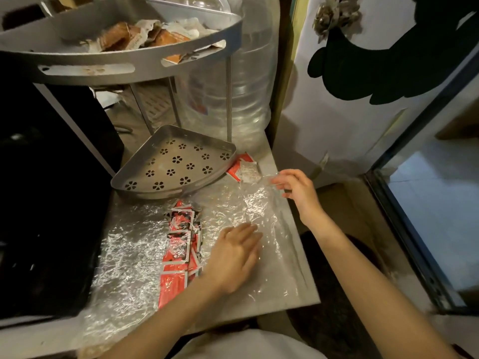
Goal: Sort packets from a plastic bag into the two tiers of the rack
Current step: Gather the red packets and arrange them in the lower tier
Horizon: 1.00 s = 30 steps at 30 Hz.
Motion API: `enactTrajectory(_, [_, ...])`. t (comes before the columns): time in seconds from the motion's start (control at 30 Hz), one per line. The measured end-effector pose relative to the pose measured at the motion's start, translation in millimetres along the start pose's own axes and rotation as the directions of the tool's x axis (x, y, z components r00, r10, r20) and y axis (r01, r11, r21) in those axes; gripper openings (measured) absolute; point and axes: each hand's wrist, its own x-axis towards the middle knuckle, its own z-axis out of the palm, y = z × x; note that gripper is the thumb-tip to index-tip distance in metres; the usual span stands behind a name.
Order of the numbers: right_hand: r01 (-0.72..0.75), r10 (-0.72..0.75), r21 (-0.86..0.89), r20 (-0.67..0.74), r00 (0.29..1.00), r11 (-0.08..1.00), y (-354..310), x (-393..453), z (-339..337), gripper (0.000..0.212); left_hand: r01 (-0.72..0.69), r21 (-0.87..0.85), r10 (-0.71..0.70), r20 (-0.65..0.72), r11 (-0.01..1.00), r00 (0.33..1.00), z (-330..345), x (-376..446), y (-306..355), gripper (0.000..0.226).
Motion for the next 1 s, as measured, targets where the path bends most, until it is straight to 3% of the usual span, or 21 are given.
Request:
enactTrajectory(0.1, [0.012,-0.012,0.005,0.025,1.0,1.0,8,-13,2,0.019,-0.011,-0.035,0.013,0.073,0.999,0.997,12,-15,10,0.052])
enactTrajectory(0.23, [0.001,-0.003,0.015,0.151,0.989,1.0,18,-35,0,0.063,-0.046,-0.042,0.05,0.107,0.998,0.993,17,-15,23,0.055])
enactTrajectory(0.37, [0.032,0.006,-0.17,0.214,0.977,0.985,27,-45,-4,0.097,-0.079,-0.029,0.083,0.145,0.996,0.986,19,-5,37,0.056])
enactTrajectory(0.43, [0.052,-0.007,-0.297,0.152,0.988,0.953,30,-44,-10,0.087,-0.083,-0.027,0.087,0.175,0.996,0.981,22,-2,44,0.057])
enactTrajectory(0.57, [0.015,-0.052,-0.403,-0.079,0.996,0.915,35,-34,-38,0.033,-0.094,-0.014,0.094,0.199,0.996,0.975,33,-3,44,0.054])
enactTrajectory(0.63, [-0.02,-0.054,-0.435,-0.157,0.986,0.9,40,-27,-53,0.02,-0.102,0.017,0.095,0.233,0.995,0.968,38,-4,40,0.055])
enactTrajectory(0.73, [-0.067,-0.046,-0.513,-0.205,0.978,0.856,48,-23,-67,0.022,-0.123,0.07,0.1,0.276,0.99,0.956,45,-6,36,0.056])
enactTrajectory(0.9, [-0.111,-0.015,-0.629,-0.192,0.981,0.769,52,-27,-66,0.047,-0.112,0.101,0.076,0.31,0.988,0.948,48,-8,37,0.056])
enactTrajectory(1.0, [-0.076,-0.117,-0.809,-0.176,0.977,0.583,45,-26,-55,0.066,-0.062,0.042,0.048,0.267,0.997,0.962,36,-12,36,0.059])
